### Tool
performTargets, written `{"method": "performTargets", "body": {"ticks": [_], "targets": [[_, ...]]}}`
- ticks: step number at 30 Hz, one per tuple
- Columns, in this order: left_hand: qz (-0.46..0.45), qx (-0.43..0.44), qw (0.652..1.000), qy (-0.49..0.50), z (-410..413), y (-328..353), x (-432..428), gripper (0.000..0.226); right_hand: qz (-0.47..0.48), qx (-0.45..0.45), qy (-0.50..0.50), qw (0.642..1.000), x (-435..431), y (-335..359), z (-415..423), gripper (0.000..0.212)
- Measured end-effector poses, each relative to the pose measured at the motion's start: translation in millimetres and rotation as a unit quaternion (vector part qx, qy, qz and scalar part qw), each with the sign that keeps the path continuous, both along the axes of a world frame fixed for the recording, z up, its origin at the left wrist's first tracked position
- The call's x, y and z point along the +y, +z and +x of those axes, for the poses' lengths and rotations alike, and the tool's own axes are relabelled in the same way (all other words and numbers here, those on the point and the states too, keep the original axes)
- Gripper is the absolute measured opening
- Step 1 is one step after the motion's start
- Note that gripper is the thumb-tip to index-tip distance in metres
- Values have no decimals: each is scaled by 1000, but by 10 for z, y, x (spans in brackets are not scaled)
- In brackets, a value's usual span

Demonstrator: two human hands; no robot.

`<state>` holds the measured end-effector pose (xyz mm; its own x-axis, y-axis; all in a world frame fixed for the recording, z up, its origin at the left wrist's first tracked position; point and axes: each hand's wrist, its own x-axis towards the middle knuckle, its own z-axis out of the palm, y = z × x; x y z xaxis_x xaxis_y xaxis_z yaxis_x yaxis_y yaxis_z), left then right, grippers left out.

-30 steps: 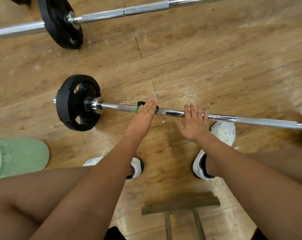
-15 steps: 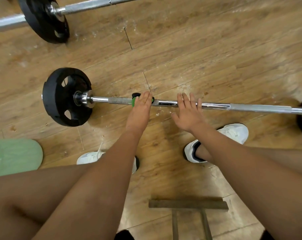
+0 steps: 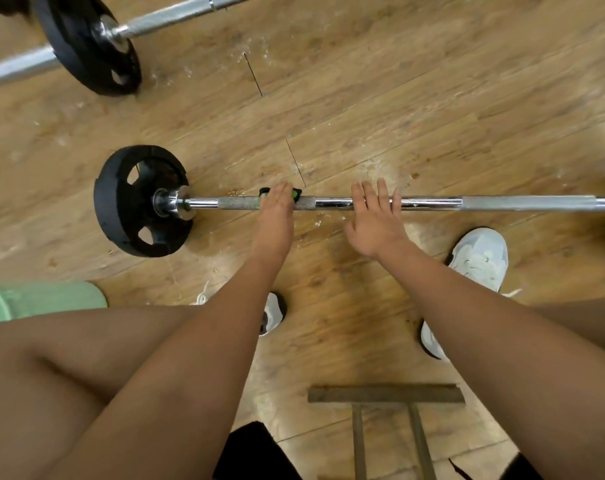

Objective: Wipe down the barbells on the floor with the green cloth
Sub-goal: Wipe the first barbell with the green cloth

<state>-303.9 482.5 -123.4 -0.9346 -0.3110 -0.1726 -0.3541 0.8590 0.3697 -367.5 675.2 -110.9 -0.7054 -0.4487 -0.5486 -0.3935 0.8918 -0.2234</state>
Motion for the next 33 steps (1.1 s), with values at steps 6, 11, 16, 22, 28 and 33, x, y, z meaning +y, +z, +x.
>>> {"method": "performTargets", "body": {"ticks": [6, 11, 16, 22, 28, 33], "targets": [[15, 21, 993, 113, 188, -2, 477, 55, -15, 11, 27, 999, 107, 46, 62, 82], [6, 12, 997, 75, 228, 19, 470, 60, -20, 19, 21, 999, 153, 24, 241, 82], [-23, -35, 999, 14, 253, 99, 530, 66, -9, 8, 13, 1000, 173, 36, 400, 88], [2, -27, 999, -39, 478, 105, 492, 71, -4, -16, 6, 1000, 202, 69, 548, 92], [-10, -37, 999, 12, 751, 110, 476, 74, 4, -22, 11, 1000, 249, 103, 676, 92], [1, -31, 992, -124, 747, 94, 592, 82, 7, -16, 15, 1000, 285, 102, 782, 87]]}}
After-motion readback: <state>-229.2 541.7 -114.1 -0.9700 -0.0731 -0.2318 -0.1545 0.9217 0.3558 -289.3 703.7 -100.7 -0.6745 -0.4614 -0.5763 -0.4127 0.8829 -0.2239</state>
